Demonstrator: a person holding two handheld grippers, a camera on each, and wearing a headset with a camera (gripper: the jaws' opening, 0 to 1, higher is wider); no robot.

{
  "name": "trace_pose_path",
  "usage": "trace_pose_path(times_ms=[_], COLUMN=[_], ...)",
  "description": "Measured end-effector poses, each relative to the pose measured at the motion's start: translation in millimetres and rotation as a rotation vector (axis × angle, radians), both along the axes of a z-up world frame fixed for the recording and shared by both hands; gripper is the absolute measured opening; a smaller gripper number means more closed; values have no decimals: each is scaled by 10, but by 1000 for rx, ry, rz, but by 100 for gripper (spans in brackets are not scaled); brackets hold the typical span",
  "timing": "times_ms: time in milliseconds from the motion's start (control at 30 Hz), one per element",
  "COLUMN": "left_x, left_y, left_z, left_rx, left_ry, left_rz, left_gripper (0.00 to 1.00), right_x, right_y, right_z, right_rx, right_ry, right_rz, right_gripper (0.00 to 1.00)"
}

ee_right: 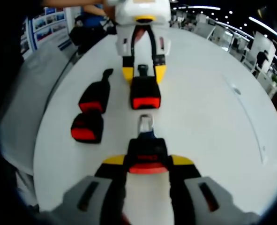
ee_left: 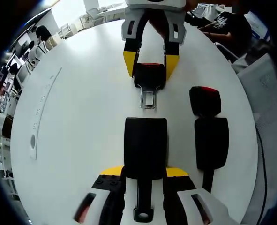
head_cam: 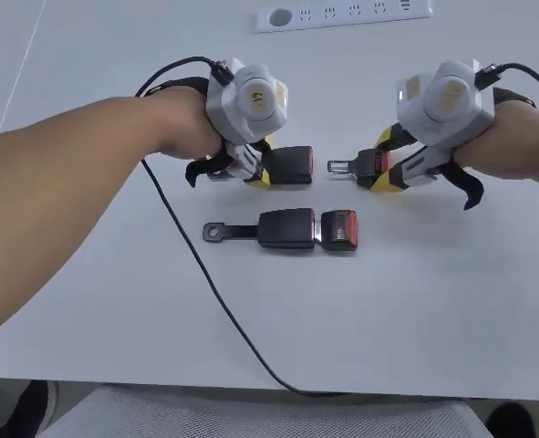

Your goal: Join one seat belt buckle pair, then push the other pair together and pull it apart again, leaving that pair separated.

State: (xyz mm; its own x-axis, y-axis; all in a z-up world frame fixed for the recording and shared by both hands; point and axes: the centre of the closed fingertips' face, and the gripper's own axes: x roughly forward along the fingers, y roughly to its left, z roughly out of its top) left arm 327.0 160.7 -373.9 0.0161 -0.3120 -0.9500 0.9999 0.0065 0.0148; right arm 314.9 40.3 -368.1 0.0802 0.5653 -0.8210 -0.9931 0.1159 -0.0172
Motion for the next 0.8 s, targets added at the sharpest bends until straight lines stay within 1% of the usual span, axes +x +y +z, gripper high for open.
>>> trace_pose_path(times_ms=[233, 400, 467, 500, 667, 800], left_x=[-1, 5, 16, 18, 26, 32], left_y=[0, 4, 13, 12, 14, 12], left_z=[1, 2, -3, 2, 5, 6], left_rx=[-3, -1, -8, -9, -9, -7], left_ry=[7, 10, 10, 8, 7, 6], left_rz=[4, 11, 17, 14, 12, 6], left_gripper=[31, 31, 31, 31, 31, 31], right_x=[27, 35, 39, 35, 42, 53], right_y=[127, 192, 221, 235, 312, 319], right_z=[-4, 8, 26, 21, 30, 31], right_rx=[15, 15, 33, 27, 30, 29], right_ry=[-7, -13, -3, -7, -26, -23], right_rz=[-7, -5, -23, -18, 2, -1], right_gripper=[35, 35, 35, 35, 35, 35])
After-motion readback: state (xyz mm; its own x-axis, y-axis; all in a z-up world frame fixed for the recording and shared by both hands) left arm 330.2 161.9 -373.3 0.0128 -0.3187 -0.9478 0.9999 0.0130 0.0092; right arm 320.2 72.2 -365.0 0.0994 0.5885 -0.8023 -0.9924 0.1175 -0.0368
